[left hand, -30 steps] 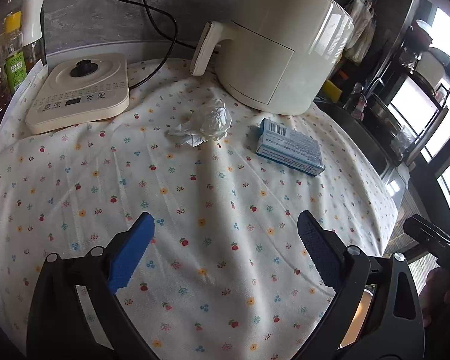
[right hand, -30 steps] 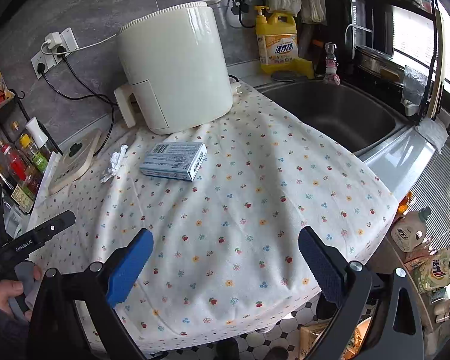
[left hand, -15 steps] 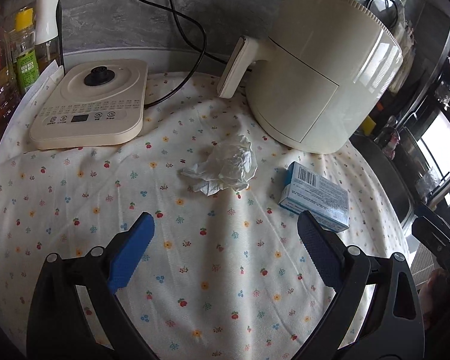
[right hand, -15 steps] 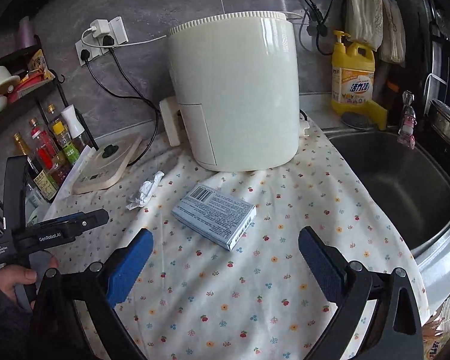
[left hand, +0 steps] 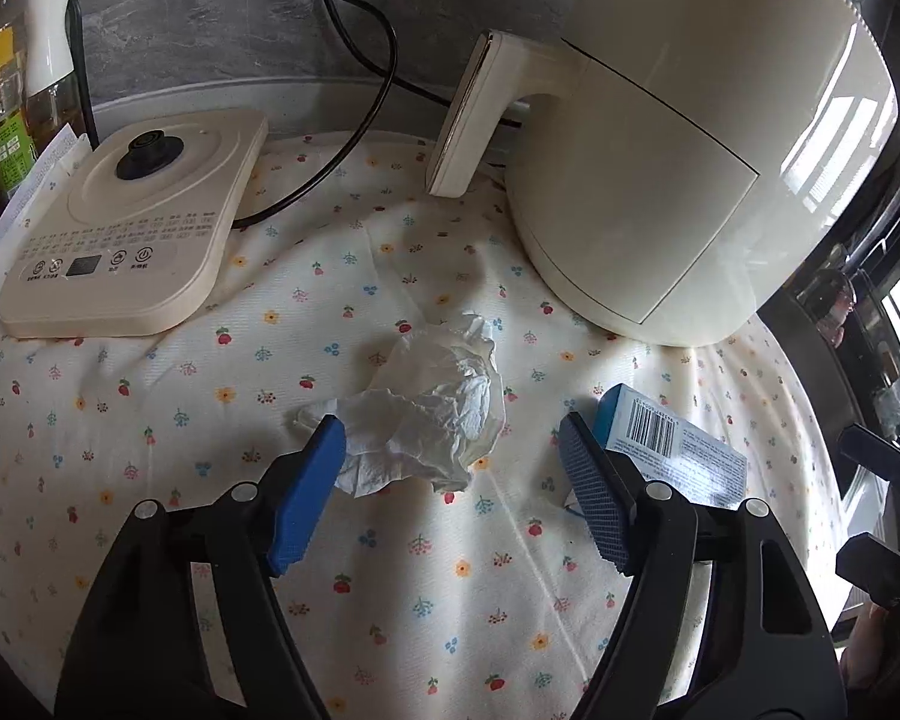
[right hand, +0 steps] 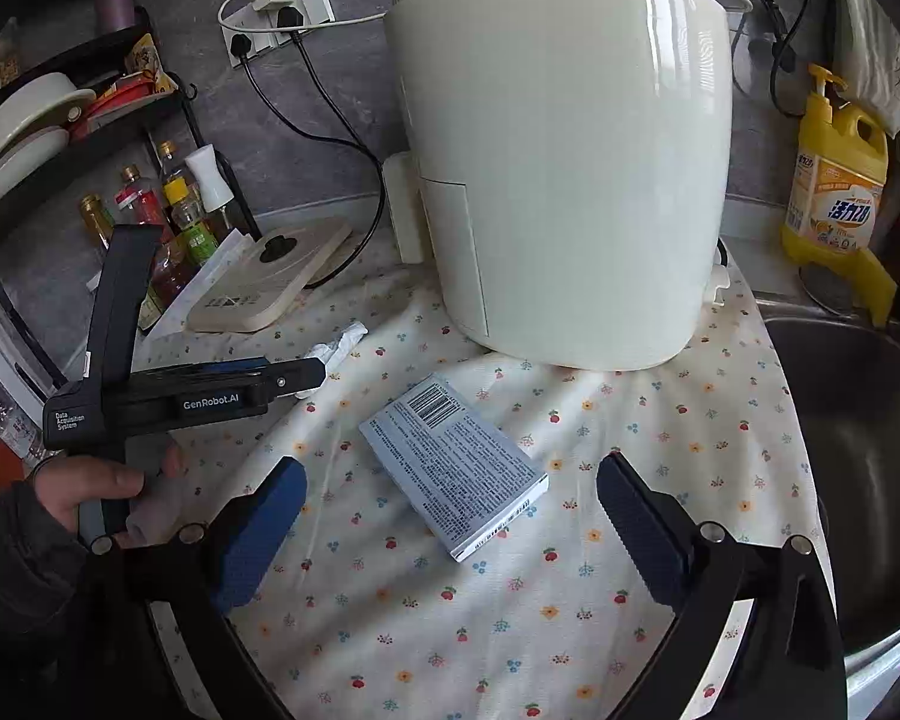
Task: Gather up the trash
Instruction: 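Grasp the white tissue with the left tool while the right tool grasps the blue medicine box, then carry the tissue and medicine box down over the bucket with both tools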
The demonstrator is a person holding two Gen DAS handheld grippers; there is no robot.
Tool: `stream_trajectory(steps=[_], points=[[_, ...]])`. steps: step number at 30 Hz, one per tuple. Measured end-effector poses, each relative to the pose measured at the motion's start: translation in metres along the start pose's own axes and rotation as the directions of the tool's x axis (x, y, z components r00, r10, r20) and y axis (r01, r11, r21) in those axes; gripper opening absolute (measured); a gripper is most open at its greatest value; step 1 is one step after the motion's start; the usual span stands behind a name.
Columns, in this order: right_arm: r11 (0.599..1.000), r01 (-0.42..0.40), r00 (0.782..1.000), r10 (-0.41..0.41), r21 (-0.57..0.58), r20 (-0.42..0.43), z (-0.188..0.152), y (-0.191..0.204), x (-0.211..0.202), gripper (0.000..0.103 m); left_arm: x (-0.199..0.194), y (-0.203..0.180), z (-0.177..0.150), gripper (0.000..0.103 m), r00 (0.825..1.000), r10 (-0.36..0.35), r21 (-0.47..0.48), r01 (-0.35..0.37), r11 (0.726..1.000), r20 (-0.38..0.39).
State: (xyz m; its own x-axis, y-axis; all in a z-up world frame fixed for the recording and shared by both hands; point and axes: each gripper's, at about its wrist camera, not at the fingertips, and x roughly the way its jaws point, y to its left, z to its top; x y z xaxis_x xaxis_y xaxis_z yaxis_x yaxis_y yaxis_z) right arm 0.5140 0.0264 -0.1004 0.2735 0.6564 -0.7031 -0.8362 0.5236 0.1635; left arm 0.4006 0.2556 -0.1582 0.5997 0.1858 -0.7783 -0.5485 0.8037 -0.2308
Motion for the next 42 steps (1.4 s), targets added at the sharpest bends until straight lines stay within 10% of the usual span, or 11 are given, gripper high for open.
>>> stream_trajectory(steps=[3,6,20,23,42], points=[[0.998,0.004,0.999,-0.007,-0.060,-0.042,0.005,-0.005,0.017,0.095,0.012,0.005,0.001,0.022,0.998,0.015,-0.042,-0.017,0.999,-0.060],[0.994,-0.008,0.997,-0.001,-0.107,-0.075,0.010,-0.004,0.036,0.095,-0.001,0.011,-0.004,0.010,0.998,0.027,-0.054,-0.030,0.998,-0.053],[0.924,-0.089,0.966,-0.011,-0.373,-0.258,0.013,0.022,0.107,0.090,-0.066,0.059,-0.041,0.010,0.996,0.086,-0.142,-0.083,0.986,0.020],[0.941,-0.127,0.955,0.029,-0.315,-0.297,0.011,0.021,0.112,0.064,-0.073,0.064,-0.046,0.010,0.997,0.077,-0.139,-0.072,0.988,0.026],[0.992,0.081,0.972,-0.101,-0.101,-0.214,-0.019,0.039,0.035,0.064,-0.084,0.068,-0.057,0.010,0.996,-0.090,0.047,0.089,0.995,0.021]])
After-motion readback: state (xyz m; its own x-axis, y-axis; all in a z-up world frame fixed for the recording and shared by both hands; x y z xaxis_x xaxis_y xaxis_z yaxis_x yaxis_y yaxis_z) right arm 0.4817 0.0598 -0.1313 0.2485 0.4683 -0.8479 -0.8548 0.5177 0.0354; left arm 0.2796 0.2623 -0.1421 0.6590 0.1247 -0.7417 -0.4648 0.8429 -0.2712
